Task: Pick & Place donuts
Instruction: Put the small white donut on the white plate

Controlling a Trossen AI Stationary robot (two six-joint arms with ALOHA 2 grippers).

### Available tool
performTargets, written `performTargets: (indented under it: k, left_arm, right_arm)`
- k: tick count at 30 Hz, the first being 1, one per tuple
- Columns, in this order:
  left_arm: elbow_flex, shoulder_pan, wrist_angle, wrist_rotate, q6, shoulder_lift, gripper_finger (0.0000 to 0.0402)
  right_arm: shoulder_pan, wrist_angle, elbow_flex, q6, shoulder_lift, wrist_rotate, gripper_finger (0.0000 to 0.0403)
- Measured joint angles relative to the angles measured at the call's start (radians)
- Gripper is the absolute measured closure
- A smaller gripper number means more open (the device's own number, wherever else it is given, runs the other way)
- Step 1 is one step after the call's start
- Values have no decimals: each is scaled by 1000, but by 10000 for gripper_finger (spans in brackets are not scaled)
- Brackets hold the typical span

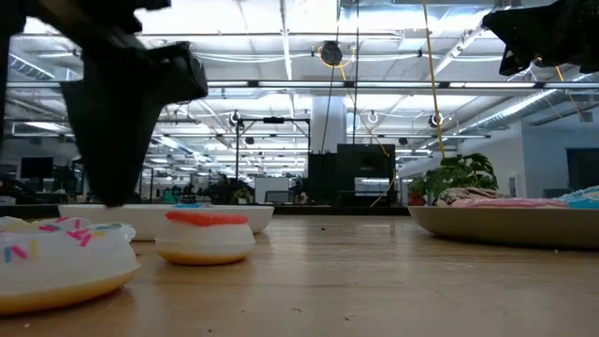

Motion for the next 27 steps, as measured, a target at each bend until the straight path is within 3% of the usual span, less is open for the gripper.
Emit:
performTargets:
  k: [27]
  left_arm:
    - [2,5,43,63,74,69,130]
  right_arm:
    - [0,0,0,0,0,0,403]
